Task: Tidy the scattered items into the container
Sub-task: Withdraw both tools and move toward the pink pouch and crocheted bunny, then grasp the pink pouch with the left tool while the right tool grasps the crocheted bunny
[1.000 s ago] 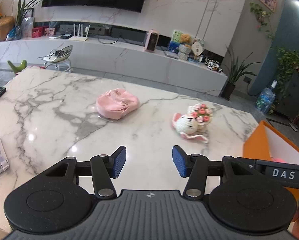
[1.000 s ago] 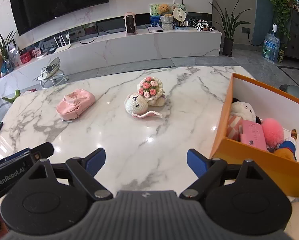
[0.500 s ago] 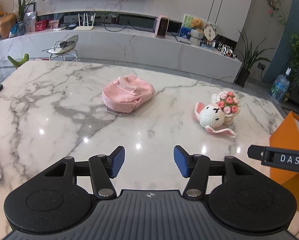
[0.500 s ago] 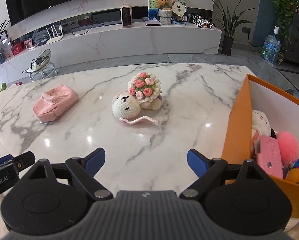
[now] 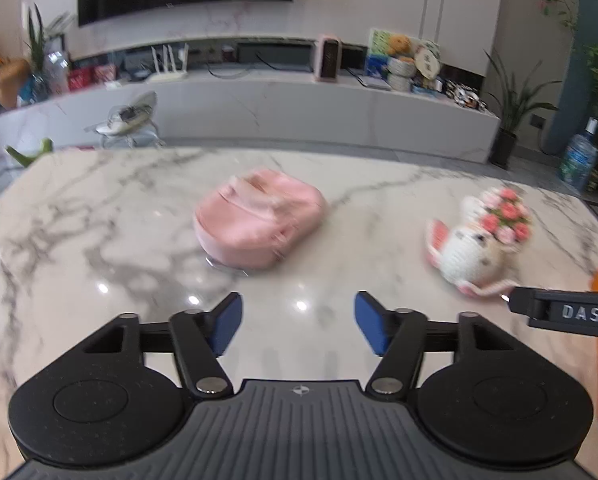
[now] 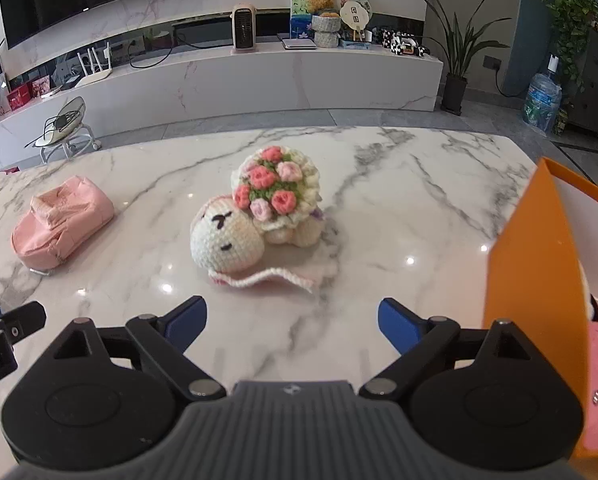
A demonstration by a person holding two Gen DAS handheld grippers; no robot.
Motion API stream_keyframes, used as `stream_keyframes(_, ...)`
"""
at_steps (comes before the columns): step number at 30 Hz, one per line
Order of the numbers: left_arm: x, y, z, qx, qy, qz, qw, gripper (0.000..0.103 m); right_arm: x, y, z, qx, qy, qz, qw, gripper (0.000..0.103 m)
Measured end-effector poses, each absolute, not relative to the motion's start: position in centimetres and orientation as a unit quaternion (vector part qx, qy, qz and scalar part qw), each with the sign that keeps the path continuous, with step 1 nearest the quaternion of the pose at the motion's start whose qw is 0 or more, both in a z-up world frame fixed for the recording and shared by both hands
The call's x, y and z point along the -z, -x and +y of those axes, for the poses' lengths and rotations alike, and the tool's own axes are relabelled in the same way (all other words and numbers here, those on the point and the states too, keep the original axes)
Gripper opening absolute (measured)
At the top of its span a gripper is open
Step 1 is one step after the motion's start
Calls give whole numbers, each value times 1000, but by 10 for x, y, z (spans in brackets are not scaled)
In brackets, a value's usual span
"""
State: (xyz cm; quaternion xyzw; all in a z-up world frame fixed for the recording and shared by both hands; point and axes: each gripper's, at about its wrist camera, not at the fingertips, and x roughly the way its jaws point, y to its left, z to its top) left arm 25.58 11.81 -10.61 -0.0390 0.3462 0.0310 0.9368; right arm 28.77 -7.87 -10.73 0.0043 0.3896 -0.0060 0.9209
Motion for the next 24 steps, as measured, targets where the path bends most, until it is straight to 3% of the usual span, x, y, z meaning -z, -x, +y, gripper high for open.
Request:
stream_keyframes(4, 107, -271, 129, -56, 24, 333, 941, 86, 114, -304, -72, -7, -19, 390, 921, 95)
stream_keyframes(19, 128, -332, 139, -56, -26, 309, 949, 88, 145, -357, -50, 17, -61, 396, 916, 100)
stream_keyframes(24, 137, -340, 148, -65, -26, 290, 954, 92, 153, -370, -49, 24, -64, 397, 915, 101)
